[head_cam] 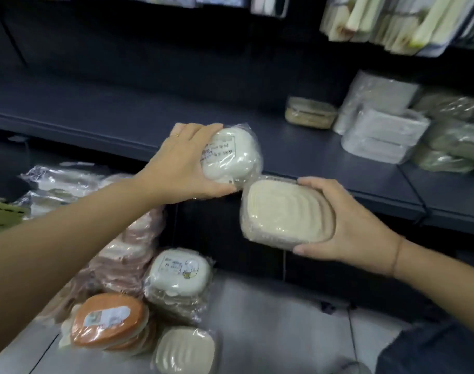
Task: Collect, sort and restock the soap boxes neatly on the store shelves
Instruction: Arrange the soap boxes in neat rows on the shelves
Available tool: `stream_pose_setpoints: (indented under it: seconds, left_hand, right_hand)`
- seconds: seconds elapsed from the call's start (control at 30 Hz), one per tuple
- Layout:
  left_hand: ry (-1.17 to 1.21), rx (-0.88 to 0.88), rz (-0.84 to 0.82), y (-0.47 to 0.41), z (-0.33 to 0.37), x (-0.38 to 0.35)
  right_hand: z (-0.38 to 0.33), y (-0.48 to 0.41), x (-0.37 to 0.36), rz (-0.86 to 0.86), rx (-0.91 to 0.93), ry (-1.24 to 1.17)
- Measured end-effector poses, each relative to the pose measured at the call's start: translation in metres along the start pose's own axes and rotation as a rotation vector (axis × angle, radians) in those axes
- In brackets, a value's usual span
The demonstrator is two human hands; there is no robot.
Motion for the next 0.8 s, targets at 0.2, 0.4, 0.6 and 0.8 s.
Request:
stream_pose_setpoints:
  seconds: [0.2, 0.4, 0.6, 0.8]
  left_hand:
    - [-0.021, 0.106, 0.08, -0.071, -0.002, -0.005]
    - [-0.066, 0.118, -0.022, -0.097, -0.023, -0.042]
    - [0.05, 0.085, 0.041, -0.096, -0.044, -0.066]
    - [-0.108, 0.179, 0.23, -0.096, -0.052, -0.072]
  right_hand:
    - [0.055, -0.085, 0.062, 0.265, -0.124, 0.136]
    - [0.11, -0.163, 0.049, 0.262, -0.273, 0.169]
    - [0.125, -0.239, 0.074, 0.285, -0.287, 0.305]
    - [0.151, -0.287, 0.079, 0.191, -0.313, 0.433]
Point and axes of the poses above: each hand's wrist, its own y-axis away from the middle knuckle, its own x-axis out of the back of the hand, z = x × y, the point moved 2 cm from there along -y, towards the middle knuckle, and after that the axes turned 5 degrees about z, right-handed, at the moved point
